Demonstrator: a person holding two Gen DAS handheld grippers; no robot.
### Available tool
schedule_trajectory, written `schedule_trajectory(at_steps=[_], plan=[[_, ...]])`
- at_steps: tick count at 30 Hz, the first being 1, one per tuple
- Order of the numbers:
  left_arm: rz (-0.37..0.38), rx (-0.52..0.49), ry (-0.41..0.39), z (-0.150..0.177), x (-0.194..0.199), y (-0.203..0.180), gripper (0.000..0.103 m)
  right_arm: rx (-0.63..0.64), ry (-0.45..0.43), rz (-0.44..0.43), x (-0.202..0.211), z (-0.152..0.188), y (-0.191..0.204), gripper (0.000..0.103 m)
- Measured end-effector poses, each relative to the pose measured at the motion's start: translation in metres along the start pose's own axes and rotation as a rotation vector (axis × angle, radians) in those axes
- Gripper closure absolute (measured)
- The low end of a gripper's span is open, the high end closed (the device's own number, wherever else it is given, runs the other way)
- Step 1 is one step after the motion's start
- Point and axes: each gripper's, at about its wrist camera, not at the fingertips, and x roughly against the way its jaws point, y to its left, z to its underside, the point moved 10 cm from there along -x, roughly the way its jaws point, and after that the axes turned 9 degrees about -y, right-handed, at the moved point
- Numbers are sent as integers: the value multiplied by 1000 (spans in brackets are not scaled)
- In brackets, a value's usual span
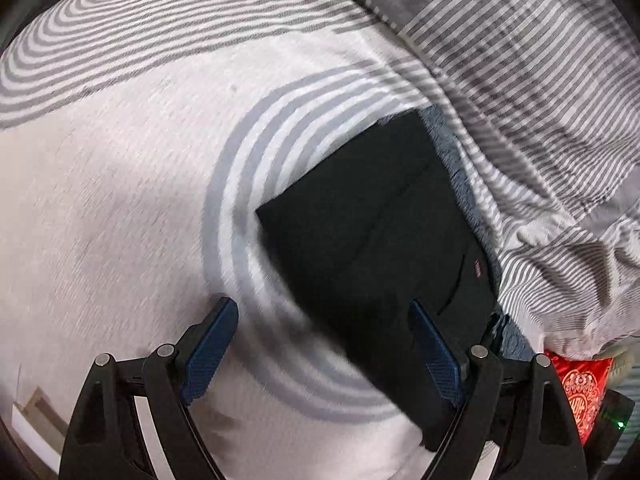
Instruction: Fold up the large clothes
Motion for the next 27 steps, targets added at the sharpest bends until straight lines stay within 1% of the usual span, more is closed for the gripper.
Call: schedule_trajectory(at_steps=[6,9,13,14,15,16,17,20,21,24,27], plan=[[89,16,-6,-11,-7,-14,15,17,-12,-14,-3,-11,11,22],[86,6,-4,-12,-14,-20,15,19,-24,-30,-2,-21,16,22],[62,-13,-21,-17,-20,-25,15,27,-38,-60,-2,-41,22,22],[51,-25,-29,-17,-20,-26,20,30,-41,-70,-2,-47,24,22],[33,-47,-41,-18,-19,-27,35,32,-43,-79,-2,-53,25,22],[-3,-97,-54,-18,-18,-27,44,30,-47,-95,-2,-64,27,22],[-19,-127,-57,-18,-18,-26,53,28,-49,-106,-1,-71,28,22],[-36,-206,-82,-19,-12,-29,65,15,-62,-157,2,-100,36,22],[-44,-235,-93,-19,-10,-32,69,11,-61,-184,3,-114,42,22],[-89,-362,-150,-18,0,-47,72,19,-29,-246,4,-141,63,22],[-129,-521,-217,-12,11,-68,72,30,21,-311,2,-163,87,22]])
